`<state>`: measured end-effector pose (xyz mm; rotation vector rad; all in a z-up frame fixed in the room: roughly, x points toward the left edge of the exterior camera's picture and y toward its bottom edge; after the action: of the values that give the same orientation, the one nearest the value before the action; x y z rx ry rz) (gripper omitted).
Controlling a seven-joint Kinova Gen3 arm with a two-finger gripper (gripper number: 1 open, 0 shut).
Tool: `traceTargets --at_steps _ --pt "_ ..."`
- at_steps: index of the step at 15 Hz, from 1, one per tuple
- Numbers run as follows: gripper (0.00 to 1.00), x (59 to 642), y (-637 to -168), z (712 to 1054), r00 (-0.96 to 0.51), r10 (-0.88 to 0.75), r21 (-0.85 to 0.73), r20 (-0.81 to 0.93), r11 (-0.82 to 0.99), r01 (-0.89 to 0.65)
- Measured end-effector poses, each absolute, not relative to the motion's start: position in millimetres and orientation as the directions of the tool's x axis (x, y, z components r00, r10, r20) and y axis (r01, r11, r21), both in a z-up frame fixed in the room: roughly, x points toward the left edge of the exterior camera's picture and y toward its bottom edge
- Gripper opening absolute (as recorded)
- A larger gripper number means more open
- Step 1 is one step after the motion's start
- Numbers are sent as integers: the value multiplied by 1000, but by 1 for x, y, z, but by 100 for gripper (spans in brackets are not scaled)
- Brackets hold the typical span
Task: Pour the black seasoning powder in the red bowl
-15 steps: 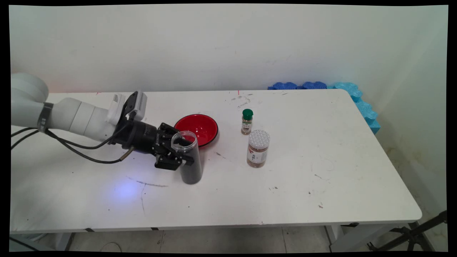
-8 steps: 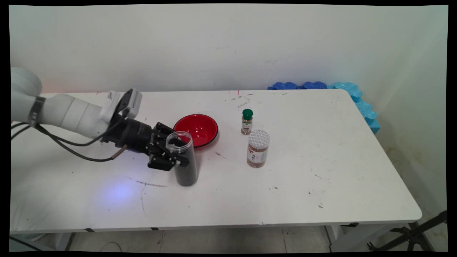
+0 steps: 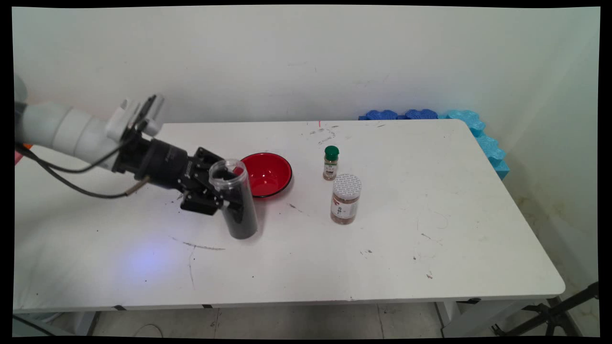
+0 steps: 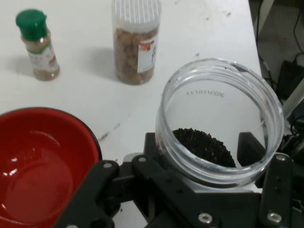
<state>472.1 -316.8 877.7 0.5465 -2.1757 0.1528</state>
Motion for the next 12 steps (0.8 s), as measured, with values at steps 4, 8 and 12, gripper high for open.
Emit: traceTargets --at_steps 4,8,12 --pt "0 476 -325 908 -512 -319 88 798 901 -425" --pt "0 482 -330 925 -498 -325 105 804 902 -419" --pt "0 489 -337 934 -484 -359 137 798 890 -435"
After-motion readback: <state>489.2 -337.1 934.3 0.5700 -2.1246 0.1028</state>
